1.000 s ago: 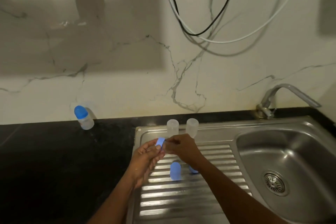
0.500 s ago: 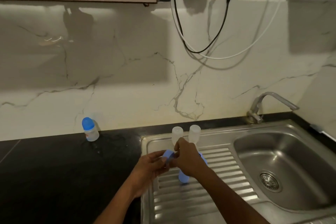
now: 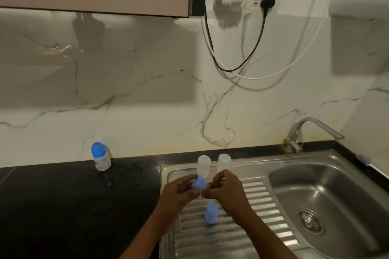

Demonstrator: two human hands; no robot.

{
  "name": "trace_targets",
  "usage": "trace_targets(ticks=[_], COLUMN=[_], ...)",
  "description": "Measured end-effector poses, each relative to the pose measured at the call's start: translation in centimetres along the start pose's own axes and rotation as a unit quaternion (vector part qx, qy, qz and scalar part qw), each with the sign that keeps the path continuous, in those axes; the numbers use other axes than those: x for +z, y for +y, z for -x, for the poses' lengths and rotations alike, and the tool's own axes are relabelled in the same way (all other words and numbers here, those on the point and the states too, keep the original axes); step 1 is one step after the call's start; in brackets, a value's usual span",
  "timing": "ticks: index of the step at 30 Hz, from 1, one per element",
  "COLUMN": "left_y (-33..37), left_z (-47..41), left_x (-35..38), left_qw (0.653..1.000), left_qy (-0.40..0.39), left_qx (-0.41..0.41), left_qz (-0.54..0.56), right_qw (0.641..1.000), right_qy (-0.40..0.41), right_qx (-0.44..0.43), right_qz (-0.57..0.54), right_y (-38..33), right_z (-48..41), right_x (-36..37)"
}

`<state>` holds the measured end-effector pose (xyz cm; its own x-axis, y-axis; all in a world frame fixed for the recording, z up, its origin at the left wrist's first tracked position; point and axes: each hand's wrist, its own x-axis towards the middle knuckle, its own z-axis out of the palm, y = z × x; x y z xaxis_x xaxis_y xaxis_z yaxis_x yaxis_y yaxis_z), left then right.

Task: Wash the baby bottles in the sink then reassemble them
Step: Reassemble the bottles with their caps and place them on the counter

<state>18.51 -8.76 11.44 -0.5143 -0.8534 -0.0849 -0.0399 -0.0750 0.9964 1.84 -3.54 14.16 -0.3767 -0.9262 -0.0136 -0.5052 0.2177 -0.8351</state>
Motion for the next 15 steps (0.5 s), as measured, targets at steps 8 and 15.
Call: trace_targets(ticks=[8, 15], left_y=[-0.7, 0.0], left_z=[0.9, 1.6], left_x=[0.2, 1.3], left_qw=[1.0, 0.997], left_qy=[0.002, -0.001], left_qx=[0.015, 0.0], left_qz=[-0.02, 0.073], right_qw=[0.991, 0.986], right_qy=[-0.007, -0.082], right_qx=[0.015, -0.026], right_qz=[-0.133, -0.145], right_y=[1.6, 2.3], right_z=[0.3, 1.3], right_x=[1.1, 1.2])
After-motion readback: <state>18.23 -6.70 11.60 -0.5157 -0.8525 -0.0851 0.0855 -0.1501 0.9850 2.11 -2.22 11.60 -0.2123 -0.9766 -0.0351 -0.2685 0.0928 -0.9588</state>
